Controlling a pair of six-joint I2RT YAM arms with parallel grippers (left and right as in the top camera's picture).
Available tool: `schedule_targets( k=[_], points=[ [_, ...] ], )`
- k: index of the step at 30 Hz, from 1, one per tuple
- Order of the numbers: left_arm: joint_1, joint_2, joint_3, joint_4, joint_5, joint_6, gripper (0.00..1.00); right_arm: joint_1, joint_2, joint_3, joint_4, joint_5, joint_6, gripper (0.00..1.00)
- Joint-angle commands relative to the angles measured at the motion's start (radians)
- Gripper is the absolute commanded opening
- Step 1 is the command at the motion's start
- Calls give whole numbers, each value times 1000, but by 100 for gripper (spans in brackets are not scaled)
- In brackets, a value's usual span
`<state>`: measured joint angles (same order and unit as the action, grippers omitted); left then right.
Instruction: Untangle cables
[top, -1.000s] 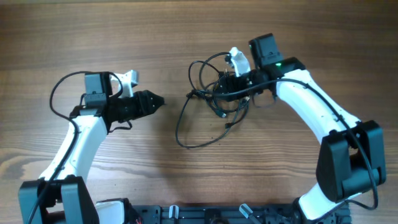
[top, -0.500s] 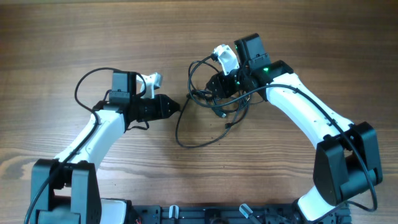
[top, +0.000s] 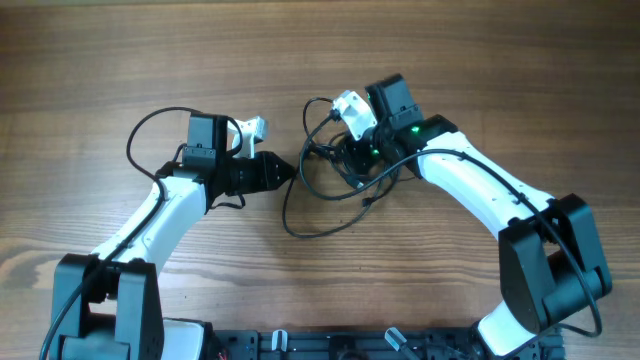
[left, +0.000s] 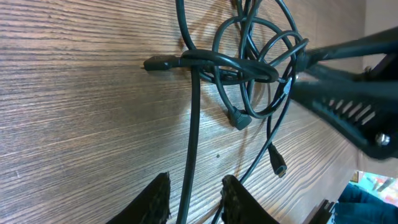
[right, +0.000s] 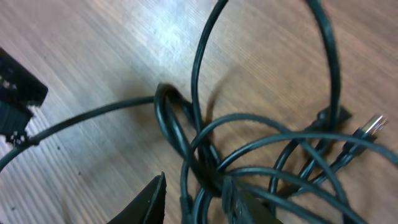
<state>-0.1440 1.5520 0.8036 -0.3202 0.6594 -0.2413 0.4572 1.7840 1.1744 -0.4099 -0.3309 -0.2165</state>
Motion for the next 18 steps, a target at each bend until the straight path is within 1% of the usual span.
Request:
schedule_targets(
  k=[1, 11, 13, 18],
  points=[
    [-3, 6, 13, 3, -7, -2, 33, 2, 42, -6, 33, 17, -19, 21],
    [-3, 6, 13, 3, -7, -2, 34, 2, 75, -6, 18, 16, -19, 24],
    [-3, 6, 13, 3, -7, -2, 34, 2, 75, -6, 18, 16, -19, 29],
    [-3, 6, 13, 3, -6, -2, 34, 2, 77, -6, 14, 3, -20, 30]
  ],
)
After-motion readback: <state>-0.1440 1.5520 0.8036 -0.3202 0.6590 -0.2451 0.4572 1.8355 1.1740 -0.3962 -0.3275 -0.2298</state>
